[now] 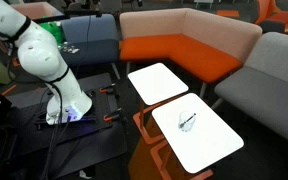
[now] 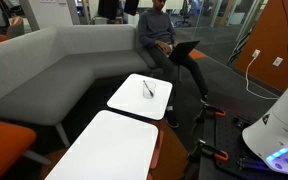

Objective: Take the marker out of the glass and put it on the table on the left

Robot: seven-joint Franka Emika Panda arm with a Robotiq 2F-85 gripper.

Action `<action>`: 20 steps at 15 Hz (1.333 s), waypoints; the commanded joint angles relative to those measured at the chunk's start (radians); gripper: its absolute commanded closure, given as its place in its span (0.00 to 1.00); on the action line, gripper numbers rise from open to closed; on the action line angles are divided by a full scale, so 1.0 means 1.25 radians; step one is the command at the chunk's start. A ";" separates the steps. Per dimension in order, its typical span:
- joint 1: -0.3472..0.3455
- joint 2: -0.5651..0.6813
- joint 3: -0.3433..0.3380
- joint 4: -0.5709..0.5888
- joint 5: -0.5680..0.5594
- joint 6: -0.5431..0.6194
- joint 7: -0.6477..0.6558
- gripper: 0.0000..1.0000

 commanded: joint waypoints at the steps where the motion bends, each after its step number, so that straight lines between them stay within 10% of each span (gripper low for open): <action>1: 0.003 0.001 -0.003 0.002 -0.002 -0.001 0.002 0.00; 10: -0.110 0.018 -0.060 -0.060 -0.083 0.191 0.038 0.00; 20: -0.231 0.321 -0.253 -0.089 -0.098 0.458 -0.076 0.00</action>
